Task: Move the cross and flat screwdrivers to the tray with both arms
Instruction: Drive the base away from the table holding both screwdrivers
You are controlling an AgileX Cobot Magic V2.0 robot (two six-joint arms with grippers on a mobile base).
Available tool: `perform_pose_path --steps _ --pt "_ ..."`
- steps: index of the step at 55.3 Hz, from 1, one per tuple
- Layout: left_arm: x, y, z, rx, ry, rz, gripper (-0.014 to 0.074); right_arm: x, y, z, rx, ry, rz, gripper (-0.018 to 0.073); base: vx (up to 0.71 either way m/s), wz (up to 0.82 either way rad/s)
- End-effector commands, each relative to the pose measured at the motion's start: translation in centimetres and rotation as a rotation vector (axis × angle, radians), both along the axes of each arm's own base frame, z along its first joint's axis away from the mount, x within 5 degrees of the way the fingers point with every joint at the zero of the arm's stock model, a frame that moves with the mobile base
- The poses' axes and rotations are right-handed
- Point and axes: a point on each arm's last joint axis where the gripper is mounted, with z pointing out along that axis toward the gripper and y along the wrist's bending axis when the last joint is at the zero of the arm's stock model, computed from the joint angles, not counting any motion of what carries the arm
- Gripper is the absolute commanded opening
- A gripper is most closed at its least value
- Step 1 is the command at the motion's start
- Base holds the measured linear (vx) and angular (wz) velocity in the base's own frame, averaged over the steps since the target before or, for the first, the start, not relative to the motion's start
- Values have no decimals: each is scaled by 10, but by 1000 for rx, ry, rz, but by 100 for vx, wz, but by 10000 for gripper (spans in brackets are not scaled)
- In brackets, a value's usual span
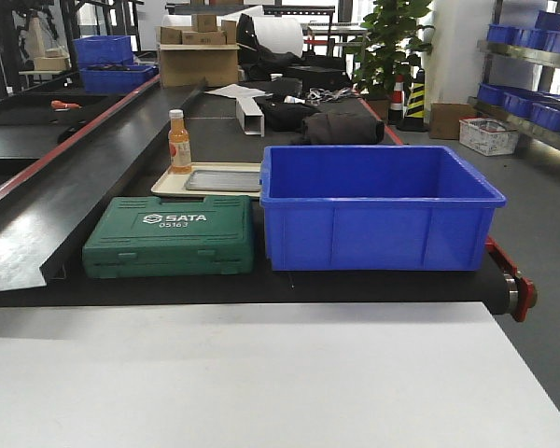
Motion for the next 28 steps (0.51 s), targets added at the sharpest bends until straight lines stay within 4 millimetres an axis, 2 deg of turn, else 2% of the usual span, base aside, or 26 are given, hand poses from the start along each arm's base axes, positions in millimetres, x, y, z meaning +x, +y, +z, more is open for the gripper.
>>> perform_pose_path --steps 1,28 --pt "0 1 17 -46 -108 20 -3 -2 -2 19 18 -123 -23 -8 -5 3" --pt "0 1 17 -46 -108 20 -3 -2 -2 19 18 -123 -23 -8 -15 6"
